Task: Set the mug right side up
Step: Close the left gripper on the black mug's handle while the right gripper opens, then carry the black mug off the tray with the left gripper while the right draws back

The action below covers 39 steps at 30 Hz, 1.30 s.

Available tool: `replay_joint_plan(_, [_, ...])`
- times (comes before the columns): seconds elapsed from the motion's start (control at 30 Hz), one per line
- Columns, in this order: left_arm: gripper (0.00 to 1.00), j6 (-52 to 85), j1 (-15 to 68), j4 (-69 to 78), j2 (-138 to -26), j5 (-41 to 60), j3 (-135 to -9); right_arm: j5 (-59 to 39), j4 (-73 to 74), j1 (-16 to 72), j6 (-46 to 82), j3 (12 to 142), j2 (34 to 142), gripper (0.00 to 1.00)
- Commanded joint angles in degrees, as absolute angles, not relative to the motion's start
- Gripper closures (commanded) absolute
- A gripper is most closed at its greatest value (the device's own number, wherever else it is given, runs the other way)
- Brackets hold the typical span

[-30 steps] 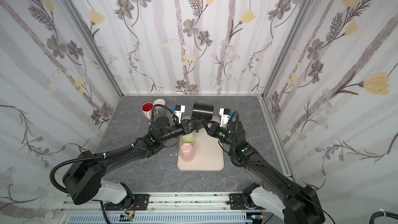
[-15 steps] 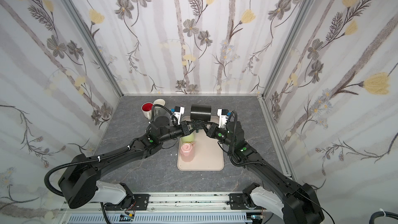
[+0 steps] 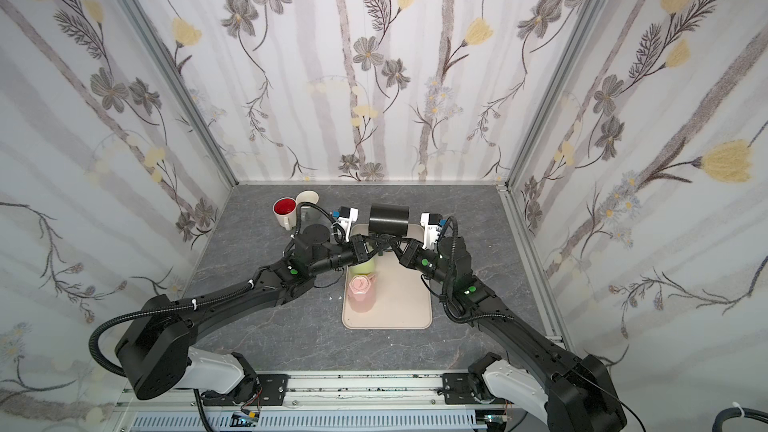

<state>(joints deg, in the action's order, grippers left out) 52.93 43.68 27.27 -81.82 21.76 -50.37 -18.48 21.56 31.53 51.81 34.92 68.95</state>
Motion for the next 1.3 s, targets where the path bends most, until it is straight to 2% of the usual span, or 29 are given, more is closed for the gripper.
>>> replay_joint_plan(0.0, [1.0, 53.7, 43.33, 30.76, -82.39, 16.98, -51.49, -18.9, 22.79, 31.61, 50.36, 34.54, 68.55, 0.91])
replay_joint_plan(0.23, [1.0, 52.03, 43.26, 28.46, -83.32, 14.58, -51.3, -18.52, 22.45, 31.59, 50.45, 34.05, 68.64, 0.73])
replay_joint_plan(0.3, [1.0, 51.21, 43.25, 27.53, -83.81, 14.2, -51.46, -18.48, 22.24, 31.6, 50.45, 34.04, 68.89, 0.63])
replay_joint_plan(0.4, [1.0, 50.95, 43.15, 27.24, -84.71, 14.47, -51.77, -18.19, 22.06, 31.55, 50.54, 33.76, 69.22, 0.39])
replay_joint_plan(0.5, [1.0, 50.98, 43.07, 27.01, -85.73, 14.67, -52.32, -18.06, 22.15, 31.55, 50.54, 33.66, 69.38, 0.27])
replay_joint_plan(0.77, [1.0, 49.92, 41.98, 25.33, -86.33, 14.59, -52.89, -16.88, 19.71, 30.55, 49.3, 32.92, 67.34, 0.15])
replay_joint_plan(1.27, [1.0, 48.76, 40.83, 18.32, -86.24, 14.55, -57.48, -17.03, 18.15, 29.57, 49.39, 29.81, 63.33, 0.13])
